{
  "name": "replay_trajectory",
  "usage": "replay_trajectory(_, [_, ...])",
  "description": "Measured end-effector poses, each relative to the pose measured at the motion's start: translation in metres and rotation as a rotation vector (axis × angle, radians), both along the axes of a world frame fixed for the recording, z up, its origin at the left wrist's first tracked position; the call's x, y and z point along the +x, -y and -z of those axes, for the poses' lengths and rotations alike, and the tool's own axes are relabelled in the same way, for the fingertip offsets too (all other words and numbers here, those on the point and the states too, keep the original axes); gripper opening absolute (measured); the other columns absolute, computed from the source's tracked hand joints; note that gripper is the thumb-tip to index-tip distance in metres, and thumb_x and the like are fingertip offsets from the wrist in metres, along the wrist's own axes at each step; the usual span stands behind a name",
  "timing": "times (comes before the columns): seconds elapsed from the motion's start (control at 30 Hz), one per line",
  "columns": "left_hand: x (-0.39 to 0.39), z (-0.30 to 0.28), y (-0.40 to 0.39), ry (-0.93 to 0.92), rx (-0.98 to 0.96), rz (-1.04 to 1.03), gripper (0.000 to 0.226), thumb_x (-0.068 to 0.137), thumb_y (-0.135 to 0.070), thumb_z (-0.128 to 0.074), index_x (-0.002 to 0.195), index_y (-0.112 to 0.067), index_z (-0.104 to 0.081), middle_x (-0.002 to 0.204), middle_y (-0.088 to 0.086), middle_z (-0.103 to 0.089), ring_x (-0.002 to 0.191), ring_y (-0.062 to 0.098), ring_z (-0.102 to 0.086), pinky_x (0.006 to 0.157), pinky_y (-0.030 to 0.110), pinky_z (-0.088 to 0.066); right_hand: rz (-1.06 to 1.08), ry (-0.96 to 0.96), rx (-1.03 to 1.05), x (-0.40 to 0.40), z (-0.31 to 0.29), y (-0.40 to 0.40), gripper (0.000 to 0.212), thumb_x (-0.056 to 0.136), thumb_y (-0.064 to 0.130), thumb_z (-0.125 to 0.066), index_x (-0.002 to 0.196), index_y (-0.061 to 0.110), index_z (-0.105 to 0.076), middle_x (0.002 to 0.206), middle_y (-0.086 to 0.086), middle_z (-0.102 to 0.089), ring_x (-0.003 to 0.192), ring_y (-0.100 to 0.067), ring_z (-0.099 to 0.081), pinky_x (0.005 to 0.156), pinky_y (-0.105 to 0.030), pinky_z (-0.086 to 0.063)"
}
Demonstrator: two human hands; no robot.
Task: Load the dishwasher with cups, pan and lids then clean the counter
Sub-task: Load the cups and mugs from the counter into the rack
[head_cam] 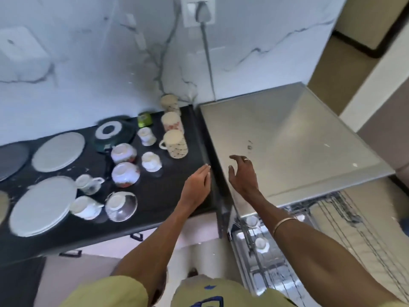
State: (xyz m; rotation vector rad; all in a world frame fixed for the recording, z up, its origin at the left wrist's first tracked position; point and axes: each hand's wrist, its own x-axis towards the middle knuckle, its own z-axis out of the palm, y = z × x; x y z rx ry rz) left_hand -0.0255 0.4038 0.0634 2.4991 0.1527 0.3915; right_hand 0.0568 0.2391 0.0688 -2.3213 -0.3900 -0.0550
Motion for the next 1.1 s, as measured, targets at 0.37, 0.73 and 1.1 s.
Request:
replay_trajectory(0.37, [-0.058, -0.025, -0.175, 0.108, 0.026, -0.280, 0.029, 0.094, -0.010, -0.053, 0.119, -0.006, -0.065, 0.121, 0.009, -0.067, 0.112, 0.022, -0.062, 0.100, 0.029, -0.047, -0.333, 0.035, 0.052, -0.029, -0.024, -0.203, 0.039, 0.085, 0.021, -0.059, 0.124, 0.021, -0.055, 0.122, -0.004, -0.060, 0.113, -0.023, -0.056, 0.095, -0.035, -0.048])
replay_trajectory(0.73, [-0.107, -0.036, -0.296, 0.025, 0.044, -0.560, 0.033, 0.089, -0.007, -0.055, 0.120, -0.005, -0.065, 0.122, 0.010, -0.064, 0.113, 0.025, -0.059, 0.096, 0.036, -0.050, -0.451, -0.082, -0.389, -0.034, -0.012, -0.294, 0.066, 0.082, 0.021, -0.069, 0.141, 0.031, -0.040, 0.148, -0.007, -0.034, 0.133, -0.034, -0.033, 0.099, -0.048, -0.045])
replay_trajectory(1.1, [-0.113, -0.029, -0.326, -0.406, -0.002, -0.690, 0.050, 0.088, -0.017, -0.065, 0.136, -0.012, -0.050, 0.136, 0.018, -0.046, 0.121, 0.039, -0.051, 0.093, 0.048, -0.046, -0.445, -0.092, -0.236, -0.034, -0.013, -0.275, 0.064, 0.075, 0.005, -0.072, 0.123, 0.037, -0.043, 0.129, -0.010, -0.041, 0.118, -0.034, -0.046, 0.095, -0.044, -0.048])
